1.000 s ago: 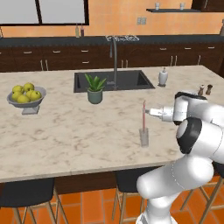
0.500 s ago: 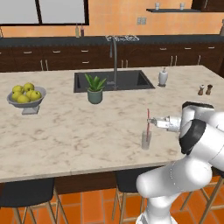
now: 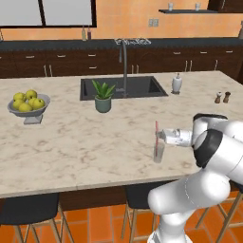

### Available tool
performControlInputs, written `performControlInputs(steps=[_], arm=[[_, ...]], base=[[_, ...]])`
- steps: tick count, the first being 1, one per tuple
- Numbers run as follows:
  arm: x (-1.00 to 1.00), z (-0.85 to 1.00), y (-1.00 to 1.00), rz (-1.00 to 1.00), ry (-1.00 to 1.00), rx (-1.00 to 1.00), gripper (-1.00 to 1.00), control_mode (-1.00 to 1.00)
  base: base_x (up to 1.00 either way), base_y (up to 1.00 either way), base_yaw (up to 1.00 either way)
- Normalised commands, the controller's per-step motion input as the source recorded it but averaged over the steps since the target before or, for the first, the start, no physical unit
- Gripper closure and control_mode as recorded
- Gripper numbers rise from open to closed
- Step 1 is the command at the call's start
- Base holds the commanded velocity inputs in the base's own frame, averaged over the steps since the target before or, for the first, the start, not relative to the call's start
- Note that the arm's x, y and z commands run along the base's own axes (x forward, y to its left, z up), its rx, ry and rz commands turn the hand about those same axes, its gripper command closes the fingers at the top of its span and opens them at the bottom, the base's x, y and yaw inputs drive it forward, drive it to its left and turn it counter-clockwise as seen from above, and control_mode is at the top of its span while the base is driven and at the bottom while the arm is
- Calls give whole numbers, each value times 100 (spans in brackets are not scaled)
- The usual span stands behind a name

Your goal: Take a straw from the drawer in front and place it inside the glass cup on the dining counter.

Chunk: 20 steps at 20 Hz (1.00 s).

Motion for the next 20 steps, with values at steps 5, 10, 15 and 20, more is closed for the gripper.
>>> performControlInputs(steps=[5,10,15,20], arm=[[0,0,0,0,-14,-6,-100,-100],[0,0,0,0,-3,-19,-100,-100],[0,0,0,-4,0,-24,-100,-100],[0,-5,0,-5,0,-25,-100,-100]], base=[[0,0,0],[0,0,0],[0,0,0],[0,0,0]])
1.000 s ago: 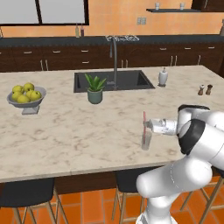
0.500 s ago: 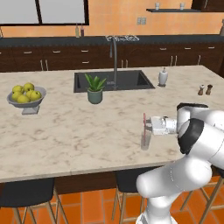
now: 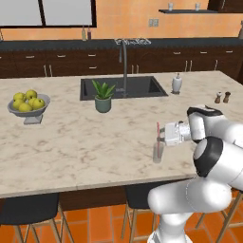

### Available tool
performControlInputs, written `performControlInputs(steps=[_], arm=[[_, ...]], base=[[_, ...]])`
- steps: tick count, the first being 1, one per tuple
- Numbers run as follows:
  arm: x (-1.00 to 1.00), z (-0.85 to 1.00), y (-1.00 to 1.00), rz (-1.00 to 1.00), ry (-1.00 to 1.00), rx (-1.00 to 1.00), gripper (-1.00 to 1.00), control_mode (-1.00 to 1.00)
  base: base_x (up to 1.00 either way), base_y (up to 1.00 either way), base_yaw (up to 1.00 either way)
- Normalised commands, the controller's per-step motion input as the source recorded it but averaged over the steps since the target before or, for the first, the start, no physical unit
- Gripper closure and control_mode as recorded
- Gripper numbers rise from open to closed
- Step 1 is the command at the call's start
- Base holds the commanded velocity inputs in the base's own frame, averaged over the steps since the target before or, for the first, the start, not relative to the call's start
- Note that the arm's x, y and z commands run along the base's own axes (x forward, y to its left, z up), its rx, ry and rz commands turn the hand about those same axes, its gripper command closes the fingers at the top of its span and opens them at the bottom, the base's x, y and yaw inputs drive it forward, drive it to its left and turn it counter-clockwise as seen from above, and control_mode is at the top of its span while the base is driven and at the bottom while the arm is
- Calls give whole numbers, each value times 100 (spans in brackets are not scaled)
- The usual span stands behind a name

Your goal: Take a straw from the drawer in front and place it inside the glass cup on the dining counter.

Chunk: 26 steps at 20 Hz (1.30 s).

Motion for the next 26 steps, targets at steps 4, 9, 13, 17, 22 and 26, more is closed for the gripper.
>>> performControlInputs(steps=[4,9,13,17,22,26], arm=[[0,-19,0,-4,2,-18,-100,-100],[0,-23,-2,-3,6,-14,-100,-100],[0,-8,-13,-5,17,-15,-100,-100],[-1,0,-10,-6,7,-13,-100,-100],[-53,11,-13,-1,0,-6,-100,-100],[-92,60,-15,0,-2,-2,-100,-100]], base=[[0,0,0],[0,0,0],[0,0,0],[0,0,0],[0,0,0],[0,0,0]])
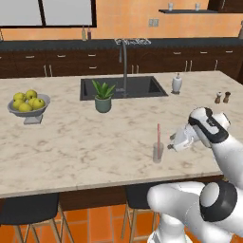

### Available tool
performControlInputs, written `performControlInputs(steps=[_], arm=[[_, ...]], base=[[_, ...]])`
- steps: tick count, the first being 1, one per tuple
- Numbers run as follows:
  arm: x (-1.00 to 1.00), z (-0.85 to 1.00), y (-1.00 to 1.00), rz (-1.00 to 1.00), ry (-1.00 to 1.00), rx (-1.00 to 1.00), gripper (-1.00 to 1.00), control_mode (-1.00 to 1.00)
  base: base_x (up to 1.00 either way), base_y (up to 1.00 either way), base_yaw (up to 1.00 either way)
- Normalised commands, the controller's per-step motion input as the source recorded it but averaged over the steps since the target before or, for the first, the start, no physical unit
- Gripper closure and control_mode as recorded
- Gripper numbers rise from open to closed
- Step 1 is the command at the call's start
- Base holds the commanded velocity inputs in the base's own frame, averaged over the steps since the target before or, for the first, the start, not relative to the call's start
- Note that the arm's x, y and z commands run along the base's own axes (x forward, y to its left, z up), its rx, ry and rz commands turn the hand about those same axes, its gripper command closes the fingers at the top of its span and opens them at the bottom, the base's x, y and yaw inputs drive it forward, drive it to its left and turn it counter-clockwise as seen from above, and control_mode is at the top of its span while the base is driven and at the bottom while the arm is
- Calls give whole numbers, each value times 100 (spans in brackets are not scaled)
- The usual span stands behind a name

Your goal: Take a straw from the drawer in front and place it inside the glass cup on the dining counter.

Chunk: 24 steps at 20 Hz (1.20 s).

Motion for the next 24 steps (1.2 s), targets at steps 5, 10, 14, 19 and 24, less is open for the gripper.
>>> performControlInputs(steps=[5,10,14,19,24], arm=[[-67,100,-5,-8,0,-1,-100,-100],[-53,67,0,-16,13,-22,-100,-100],[-37,27,-1,-19,27,-30,-100,-100],[-36,13,-17,-19,36,-28,-100,-100],[-49,2,-30,-16,29,-25,-100,-100]], base=[[0,0,0],[0,0,0],[0,0,0],[0,0,0],[0,0,0]])
